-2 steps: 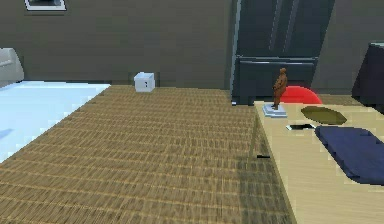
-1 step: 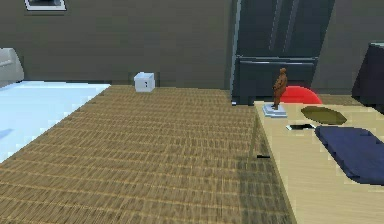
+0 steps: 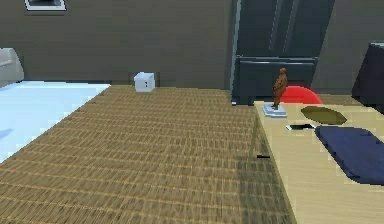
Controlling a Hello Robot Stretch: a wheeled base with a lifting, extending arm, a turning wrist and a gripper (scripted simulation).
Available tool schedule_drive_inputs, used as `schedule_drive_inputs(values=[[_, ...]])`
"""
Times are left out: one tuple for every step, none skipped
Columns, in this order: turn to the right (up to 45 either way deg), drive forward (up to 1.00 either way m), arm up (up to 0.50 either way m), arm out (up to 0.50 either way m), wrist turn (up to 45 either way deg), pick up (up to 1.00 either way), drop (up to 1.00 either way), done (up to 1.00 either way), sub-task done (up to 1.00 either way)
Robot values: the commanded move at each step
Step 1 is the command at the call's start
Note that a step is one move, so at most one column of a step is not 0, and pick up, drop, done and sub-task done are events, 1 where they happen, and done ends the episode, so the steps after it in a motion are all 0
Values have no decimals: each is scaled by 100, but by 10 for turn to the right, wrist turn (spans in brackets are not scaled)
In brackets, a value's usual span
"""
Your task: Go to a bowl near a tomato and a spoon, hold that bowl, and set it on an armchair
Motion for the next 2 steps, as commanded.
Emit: schedule_drive_inputs(values=[[0,0,-28,0,0,0,0,0,0],[0,0,0,0,0,100,0,0,0]])
